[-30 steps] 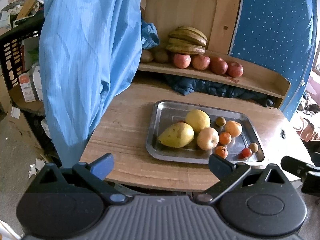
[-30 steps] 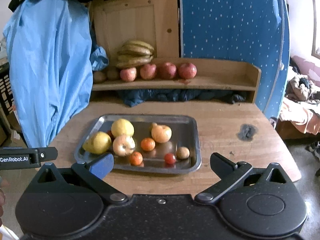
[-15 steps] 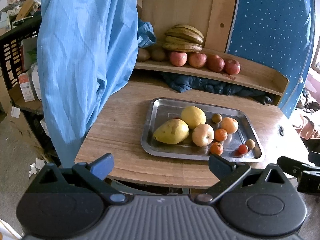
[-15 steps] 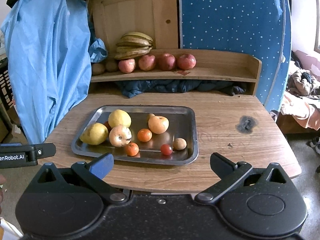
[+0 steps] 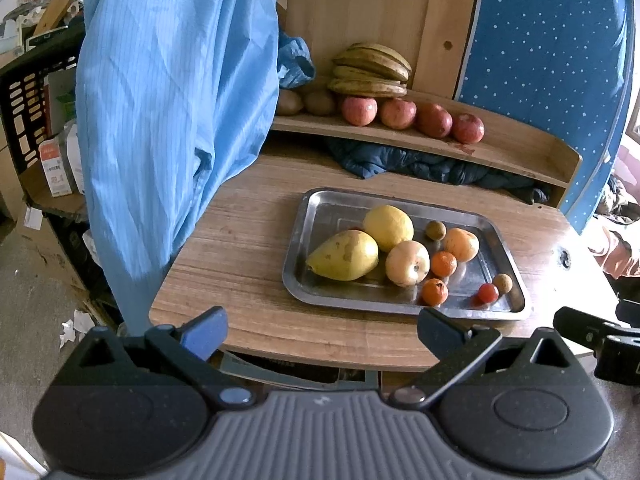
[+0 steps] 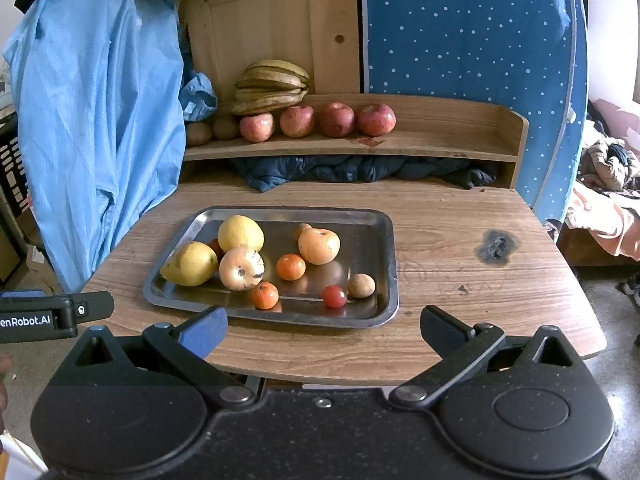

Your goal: Organize fruits

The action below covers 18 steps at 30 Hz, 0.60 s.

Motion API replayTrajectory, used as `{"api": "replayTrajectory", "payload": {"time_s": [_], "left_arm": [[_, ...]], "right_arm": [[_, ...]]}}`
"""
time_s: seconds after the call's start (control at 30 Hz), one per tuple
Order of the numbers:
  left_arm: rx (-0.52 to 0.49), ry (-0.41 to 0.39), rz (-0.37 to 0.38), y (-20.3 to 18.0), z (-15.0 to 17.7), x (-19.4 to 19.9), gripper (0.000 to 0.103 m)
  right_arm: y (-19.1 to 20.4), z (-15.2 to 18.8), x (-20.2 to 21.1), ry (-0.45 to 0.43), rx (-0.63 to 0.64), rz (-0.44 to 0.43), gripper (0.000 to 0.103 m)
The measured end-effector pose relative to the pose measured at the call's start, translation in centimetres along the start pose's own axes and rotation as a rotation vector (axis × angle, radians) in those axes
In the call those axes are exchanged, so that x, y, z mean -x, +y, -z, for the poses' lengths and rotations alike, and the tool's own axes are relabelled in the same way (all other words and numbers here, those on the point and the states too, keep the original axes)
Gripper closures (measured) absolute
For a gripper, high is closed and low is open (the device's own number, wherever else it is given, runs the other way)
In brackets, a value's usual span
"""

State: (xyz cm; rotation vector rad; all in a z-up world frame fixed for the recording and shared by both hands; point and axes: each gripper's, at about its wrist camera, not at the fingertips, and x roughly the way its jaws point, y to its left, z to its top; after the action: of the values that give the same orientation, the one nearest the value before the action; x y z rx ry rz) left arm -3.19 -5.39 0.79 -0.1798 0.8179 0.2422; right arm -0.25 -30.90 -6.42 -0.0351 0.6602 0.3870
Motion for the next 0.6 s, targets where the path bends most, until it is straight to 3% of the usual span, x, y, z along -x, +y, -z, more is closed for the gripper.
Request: {"api": "replayTrajectory", "payload": {"time_s": [0.6], "left_arm": [[-0.006, 0.003, 0.003, -0.36, 0.05, -0.12, 0.0]], "right_arm": [[-0.29, -0.06, -0.17, 0.0, -0.005, 0.001, 0.001]]}}
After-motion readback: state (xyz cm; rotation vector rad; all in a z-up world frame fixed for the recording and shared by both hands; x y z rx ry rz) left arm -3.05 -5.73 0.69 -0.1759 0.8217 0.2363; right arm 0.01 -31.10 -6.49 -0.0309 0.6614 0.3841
